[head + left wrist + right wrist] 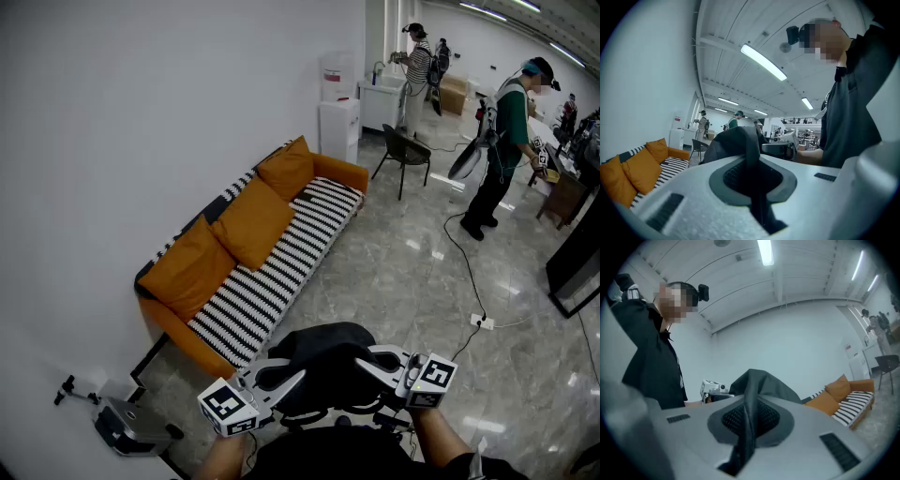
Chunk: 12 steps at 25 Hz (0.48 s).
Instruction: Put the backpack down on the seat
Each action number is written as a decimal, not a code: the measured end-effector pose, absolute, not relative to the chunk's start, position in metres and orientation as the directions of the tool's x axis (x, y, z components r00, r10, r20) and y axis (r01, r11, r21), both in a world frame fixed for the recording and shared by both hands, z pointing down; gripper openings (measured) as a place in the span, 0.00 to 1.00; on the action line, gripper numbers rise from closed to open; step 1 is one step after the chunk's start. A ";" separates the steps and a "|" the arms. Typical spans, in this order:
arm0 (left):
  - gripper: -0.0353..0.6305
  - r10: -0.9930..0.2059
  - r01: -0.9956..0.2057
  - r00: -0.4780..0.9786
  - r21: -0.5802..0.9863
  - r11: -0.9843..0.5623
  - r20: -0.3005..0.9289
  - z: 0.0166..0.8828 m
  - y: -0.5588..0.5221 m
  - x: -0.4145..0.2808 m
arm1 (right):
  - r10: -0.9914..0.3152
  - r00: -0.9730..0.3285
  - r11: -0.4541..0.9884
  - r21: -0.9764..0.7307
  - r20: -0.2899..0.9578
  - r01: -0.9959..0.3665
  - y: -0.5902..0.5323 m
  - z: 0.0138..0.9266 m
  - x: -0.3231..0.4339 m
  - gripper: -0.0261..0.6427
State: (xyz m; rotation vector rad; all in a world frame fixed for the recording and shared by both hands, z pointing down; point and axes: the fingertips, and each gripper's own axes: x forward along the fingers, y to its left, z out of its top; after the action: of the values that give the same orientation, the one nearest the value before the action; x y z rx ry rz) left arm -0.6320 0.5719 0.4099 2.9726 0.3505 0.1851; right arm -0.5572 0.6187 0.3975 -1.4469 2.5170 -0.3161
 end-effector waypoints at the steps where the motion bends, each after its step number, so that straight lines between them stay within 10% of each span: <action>1: 0.10 0.241 0.223 0.965 0.155 -0.962 0.105 0.409 0.574 -0.630 | -0.866 -0.493 0.493 -0.293 -0.082 -0.819 0.620 0.398 -0.555 0.08; 12: 0.10 0.275 0.257 0.955 0.147 -0.955 0.112 0.406 0.590 -0.615 | -0.875 -0.478 0.479 -0.273 -0.077 -0.834 0.638 0.395 -0.540 0.08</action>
State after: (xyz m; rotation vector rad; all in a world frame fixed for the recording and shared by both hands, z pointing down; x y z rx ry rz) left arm -0.6152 0.5903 0.4059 2.9763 0.4067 0.1975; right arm -0.5397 0.6376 0.3953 -1.4766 2.5192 -0.2931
